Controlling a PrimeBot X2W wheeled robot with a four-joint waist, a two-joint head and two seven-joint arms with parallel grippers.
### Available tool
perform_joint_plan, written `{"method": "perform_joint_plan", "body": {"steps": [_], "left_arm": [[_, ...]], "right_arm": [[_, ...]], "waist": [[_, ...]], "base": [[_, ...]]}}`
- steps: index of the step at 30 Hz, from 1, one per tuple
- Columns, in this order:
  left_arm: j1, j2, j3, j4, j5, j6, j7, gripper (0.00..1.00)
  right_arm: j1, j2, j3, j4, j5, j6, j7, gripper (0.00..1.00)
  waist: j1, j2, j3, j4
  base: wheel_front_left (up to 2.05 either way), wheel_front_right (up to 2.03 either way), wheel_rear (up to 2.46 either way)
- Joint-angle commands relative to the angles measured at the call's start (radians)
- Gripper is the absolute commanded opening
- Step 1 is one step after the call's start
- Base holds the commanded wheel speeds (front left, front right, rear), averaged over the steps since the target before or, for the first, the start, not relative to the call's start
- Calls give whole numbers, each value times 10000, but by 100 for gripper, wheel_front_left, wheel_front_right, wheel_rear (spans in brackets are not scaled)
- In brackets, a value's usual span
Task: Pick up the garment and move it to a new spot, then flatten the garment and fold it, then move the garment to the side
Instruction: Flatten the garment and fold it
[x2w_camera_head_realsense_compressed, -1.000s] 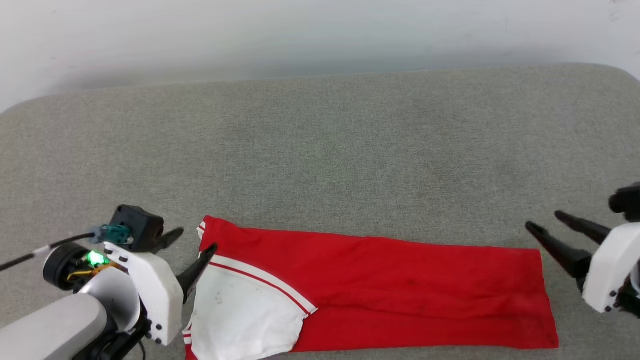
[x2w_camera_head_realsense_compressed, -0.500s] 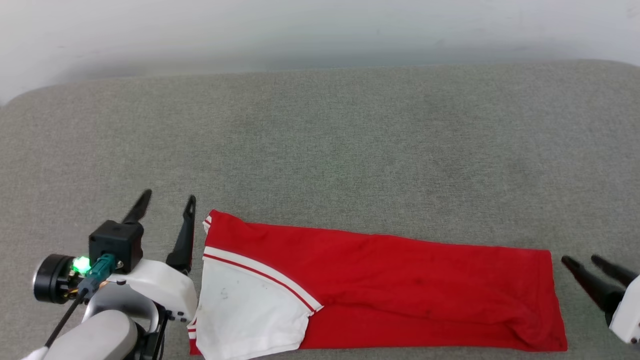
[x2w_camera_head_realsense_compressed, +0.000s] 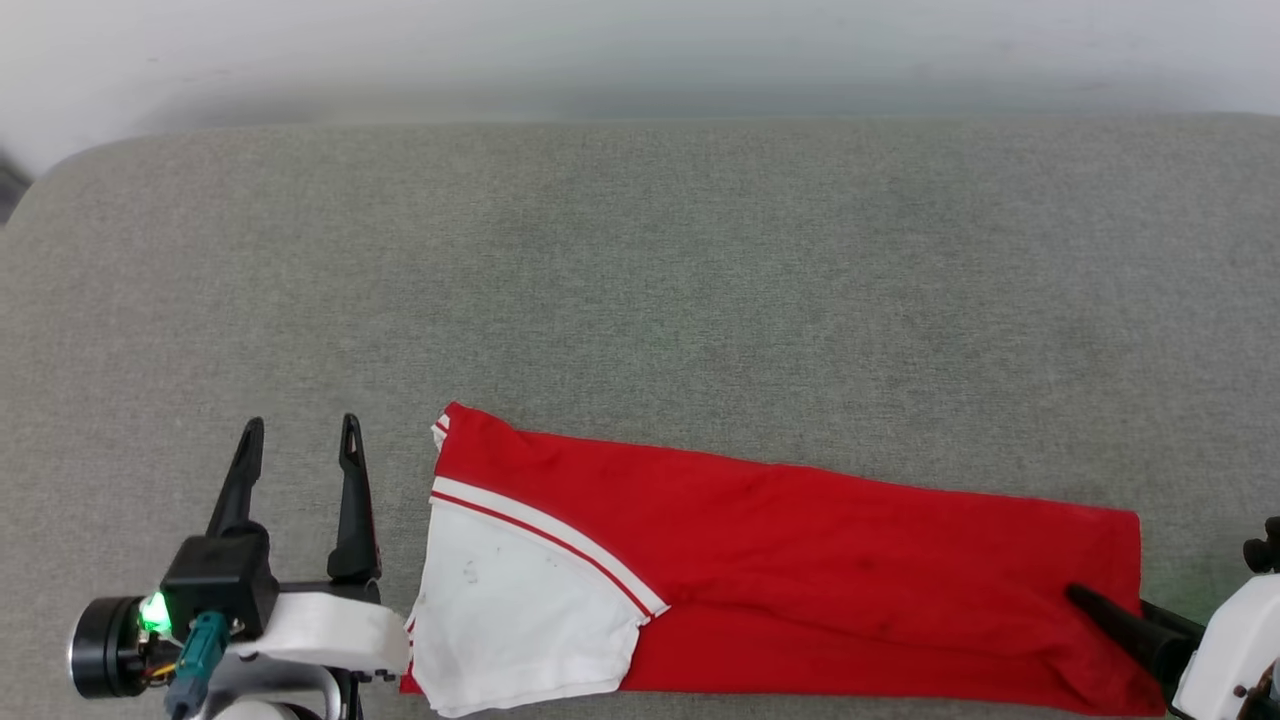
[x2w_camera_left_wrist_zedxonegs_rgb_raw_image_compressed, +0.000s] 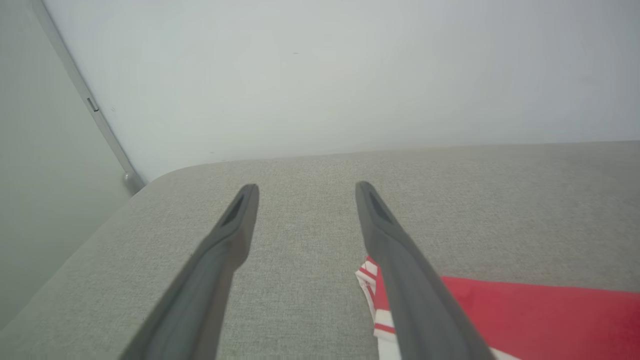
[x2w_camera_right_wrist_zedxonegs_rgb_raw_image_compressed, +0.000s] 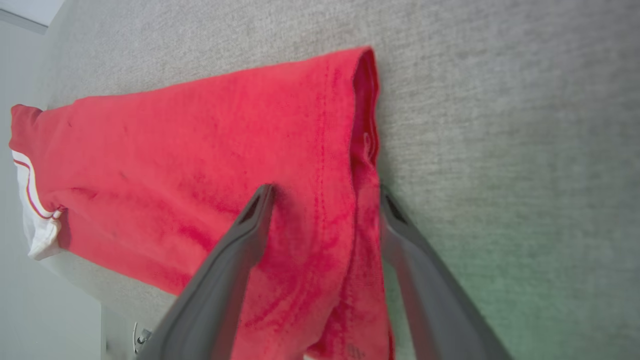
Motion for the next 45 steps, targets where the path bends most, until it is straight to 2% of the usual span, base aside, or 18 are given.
{"method": "perform_joint_plan", "body": {"steps": [1,7,11,12,13,22,29,35,38,45], "left_arm": [[127,-100,141,-23,136,-52,-23,100],[892,-1412,1244,105,1271,-797,-22,100],[1253,-2186,1850,222,1932,-1266,-22,100],[1306,-2360,2041,218,2150,-1319,-22,100],[1368,-2520,2217,197,2364,-1362,-22,100],[2115,-3687,3243,332,3700,-1849,-23,100],[2325,-4057,3491,545,4471,-2270,-23,100],[2460,-4245,3585,713,4723,-2619,-23,100],[2476,-4320,3652,803,4789,-2728,-23,100],[2454,-4484,3796,906,4896,-2902,-23,100]], "right_arm": [[200,296,269,159,87,-6,227,100],[237,863,826,81,599,-4,1024,100],[140,947,952,-39,703,-3,1202,100],[84,921,948,-69,672,-3,1182,46],[35,883,896,-77,605,-3,1055,2],[-435,-5,441,-83,454,-9,911,0],[-618,-886,124,-57,309,-9,1256,0],[-645,-1677,-20,-31,28,-7,1966,0],[-653,-1671,-15,-616,245,-6,2401,0],[-852,-1481,258,-3040,271,-6,3378,0]], "waist": [[1,0,8,38],[1,0,28,182],[1,0,1,195],[1,0,-14,197],[1,0,-34,195],[1,0,-341,14],[1,0,-550,-101],[1,0,-728,-136],[1,0,-801,-136],[1,0,-894,-93]], "base": [[0,0,0],[0,0,0],[0,0,0],[0,0,0],[0,0,0],[0,0,0],[0,0,0],[0,0,0],[0,0,0],[0,0,0]]}}
